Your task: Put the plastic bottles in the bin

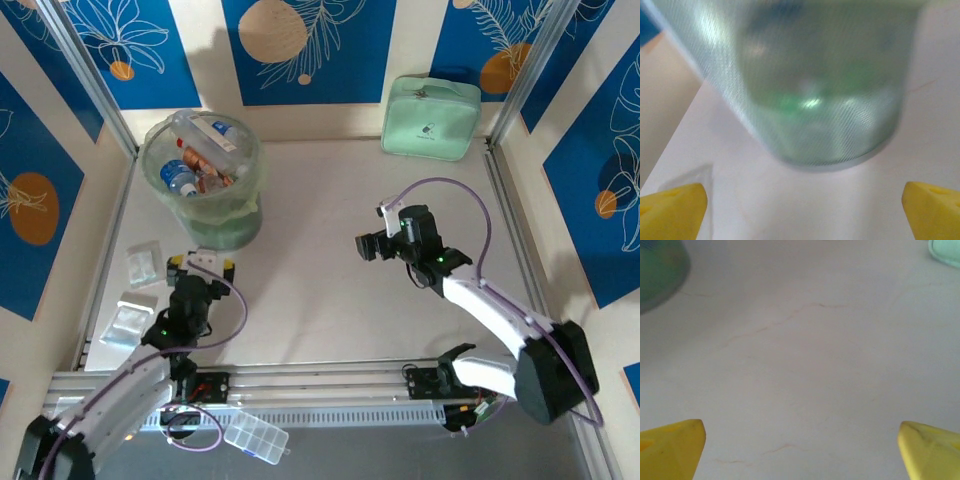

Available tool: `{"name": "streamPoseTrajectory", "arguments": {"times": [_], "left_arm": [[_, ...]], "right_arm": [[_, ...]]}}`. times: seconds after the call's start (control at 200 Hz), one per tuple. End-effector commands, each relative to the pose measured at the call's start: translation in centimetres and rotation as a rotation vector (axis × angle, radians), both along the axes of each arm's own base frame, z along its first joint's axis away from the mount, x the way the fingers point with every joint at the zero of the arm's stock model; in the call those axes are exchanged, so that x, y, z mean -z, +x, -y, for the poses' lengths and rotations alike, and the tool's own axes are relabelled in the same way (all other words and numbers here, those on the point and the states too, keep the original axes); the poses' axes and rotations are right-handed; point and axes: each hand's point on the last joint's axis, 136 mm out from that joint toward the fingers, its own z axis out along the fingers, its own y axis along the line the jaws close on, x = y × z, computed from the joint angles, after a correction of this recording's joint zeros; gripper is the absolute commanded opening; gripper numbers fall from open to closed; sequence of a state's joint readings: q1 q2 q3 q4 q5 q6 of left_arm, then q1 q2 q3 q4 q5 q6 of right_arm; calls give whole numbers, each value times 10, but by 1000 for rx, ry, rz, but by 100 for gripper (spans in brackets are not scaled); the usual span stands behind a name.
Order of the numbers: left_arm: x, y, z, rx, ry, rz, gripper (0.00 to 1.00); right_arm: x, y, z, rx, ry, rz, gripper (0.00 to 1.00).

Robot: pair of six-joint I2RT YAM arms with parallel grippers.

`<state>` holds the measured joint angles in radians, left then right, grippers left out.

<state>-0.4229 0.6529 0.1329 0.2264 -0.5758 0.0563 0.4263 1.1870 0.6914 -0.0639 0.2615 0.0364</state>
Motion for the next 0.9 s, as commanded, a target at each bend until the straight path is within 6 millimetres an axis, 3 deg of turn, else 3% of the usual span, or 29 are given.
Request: {"name": "streamPoseTrajectory", "arguments": {"times": [0.0, 0.14, 0.23, 0.355, 0.44, 0.495, 0.54, 0.675, 0.735, 0.895], "left_arm": [[-18, 18, -18, -85, -88, 145, 99], [-13, 47, -25, -105, -99, 135, 99], [-13, 66, -25, -95, -131, 173, 99], [-1, 96, -14, -17, -113, 110, 99], [7, 101, -26, -51, -150, 165, 99], [21, 100, -23, -17, -170, 132, 99], [16, 103, -24, -20, -162, 176, 99], [25, 116, -12, 42, -157, 78, 99], [30, 122, -5, 76, -153, 24, 99], [31, 125, -4, 81, -152, 5, 99]], "right_arm": [[2, 31, 3, -7, -20, 77, 99], [29, 54, 60, 196, -46, -16, 99], [41, 59, 97, 349, 51, -29, 99], [51, 58, 124, 451, 184, 20, 99], [44, 66, 124, 399, 203, 79, 99], [41, 68, 124, 374, 192, 103, 99], [35, 70, 124, 337, 192, 151, 99], [46, 59, 132, 334, 274, 297, 99], [51, 60, 127, 306, 256, 222, 99], [53, 67, 122, 312, 198, 225, 99]]}}
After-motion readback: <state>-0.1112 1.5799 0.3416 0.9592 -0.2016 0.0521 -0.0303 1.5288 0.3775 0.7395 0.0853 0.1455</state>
